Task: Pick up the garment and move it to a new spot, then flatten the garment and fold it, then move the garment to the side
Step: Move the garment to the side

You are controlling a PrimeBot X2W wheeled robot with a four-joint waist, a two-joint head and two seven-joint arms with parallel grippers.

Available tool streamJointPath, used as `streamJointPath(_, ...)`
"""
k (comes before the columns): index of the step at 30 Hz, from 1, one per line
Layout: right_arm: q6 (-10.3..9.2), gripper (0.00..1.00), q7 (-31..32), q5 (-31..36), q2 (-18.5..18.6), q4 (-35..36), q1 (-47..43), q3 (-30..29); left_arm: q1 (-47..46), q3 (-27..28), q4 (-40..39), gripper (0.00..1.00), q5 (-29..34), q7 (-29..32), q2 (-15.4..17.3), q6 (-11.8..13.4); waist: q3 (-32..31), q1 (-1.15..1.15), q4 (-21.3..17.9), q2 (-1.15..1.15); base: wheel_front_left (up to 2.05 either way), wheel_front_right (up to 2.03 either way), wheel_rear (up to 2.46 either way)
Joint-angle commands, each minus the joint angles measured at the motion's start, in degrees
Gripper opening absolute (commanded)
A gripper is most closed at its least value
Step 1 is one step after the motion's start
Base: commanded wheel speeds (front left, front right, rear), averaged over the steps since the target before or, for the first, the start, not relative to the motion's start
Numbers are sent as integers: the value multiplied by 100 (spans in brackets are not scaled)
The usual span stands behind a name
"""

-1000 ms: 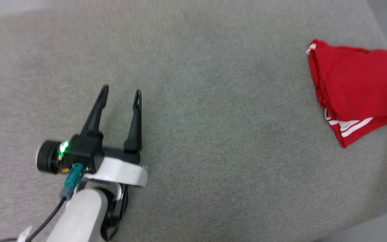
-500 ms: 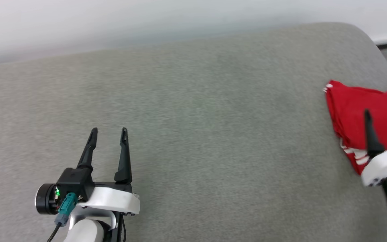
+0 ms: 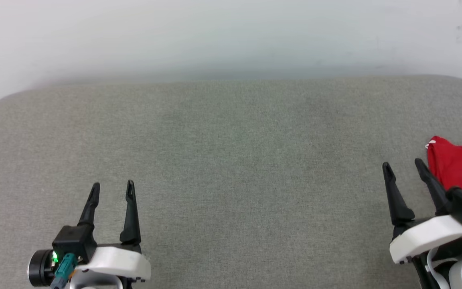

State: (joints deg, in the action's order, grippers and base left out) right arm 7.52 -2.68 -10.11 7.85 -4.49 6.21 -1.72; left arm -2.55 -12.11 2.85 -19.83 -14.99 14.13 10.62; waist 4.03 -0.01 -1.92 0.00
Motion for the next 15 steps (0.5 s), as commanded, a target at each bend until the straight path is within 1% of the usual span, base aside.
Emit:
streamJointPath(1, -7, 100, 28, 43, -41, 172, -188, 2, 120, 36, 9, 100, 35, -24, 35, -36, -127, 1, 50, 0, 0, 0, 0)
streamJointPath(8, -6, 100, 219, 82, -188, 744, -788, 1, 498, 103, 117, 100, 20, -25, 78, -150, -445, 1, 12, 0, 0, 0, 0)
streamJointPath(15, -6, 100, 269, 95, -285, 1007, -1034, -34, 671, 185, 250, 100, 23, -25, 119, -231, -552, 1, 10, 0, 0, 0, 0)
